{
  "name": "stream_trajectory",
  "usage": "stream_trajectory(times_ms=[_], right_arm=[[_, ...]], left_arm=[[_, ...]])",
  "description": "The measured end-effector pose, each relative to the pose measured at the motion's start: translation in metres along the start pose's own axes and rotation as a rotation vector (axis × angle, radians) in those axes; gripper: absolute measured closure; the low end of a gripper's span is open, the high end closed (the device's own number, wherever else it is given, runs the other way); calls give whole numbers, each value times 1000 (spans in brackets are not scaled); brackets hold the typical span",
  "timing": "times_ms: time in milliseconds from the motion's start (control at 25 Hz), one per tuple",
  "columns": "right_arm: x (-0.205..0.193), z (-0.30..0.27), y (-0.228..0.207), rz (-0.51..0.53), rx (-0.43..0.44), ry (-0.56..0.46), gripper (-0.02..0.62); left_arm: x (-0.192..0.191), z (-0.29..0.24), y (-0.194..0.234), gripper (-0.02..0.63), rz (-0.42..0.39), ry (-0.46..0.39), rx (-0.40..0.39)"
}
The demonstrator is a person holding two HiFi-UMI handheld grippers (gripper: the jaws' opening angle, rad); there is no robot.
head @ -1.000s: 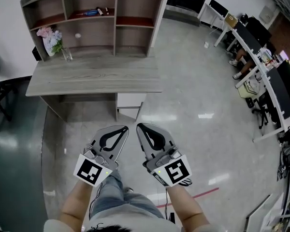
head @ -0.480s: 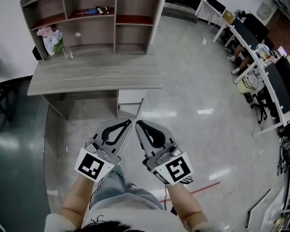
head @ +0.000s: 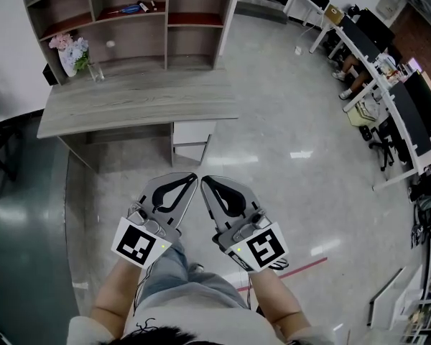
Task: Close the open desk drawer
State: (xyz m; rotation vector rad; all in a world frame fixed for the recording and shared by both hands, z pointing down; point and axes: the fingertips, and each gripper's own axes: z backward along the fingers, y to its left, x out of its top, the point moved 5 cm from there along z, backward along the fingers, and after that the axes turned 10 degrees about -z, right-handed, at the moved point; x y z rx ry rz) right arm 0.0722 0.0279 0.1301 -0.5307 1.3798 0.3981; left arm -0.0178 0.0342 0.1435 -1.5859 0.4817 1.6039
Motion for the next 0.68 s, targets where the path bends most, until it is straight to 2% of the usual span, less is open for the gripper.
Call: stream_trajectory(times_ms=[680], right_arm=[[3,21,16,22,-18,-3,588]], left_arm=[[12,11,-20,595,8,-39,-1]])
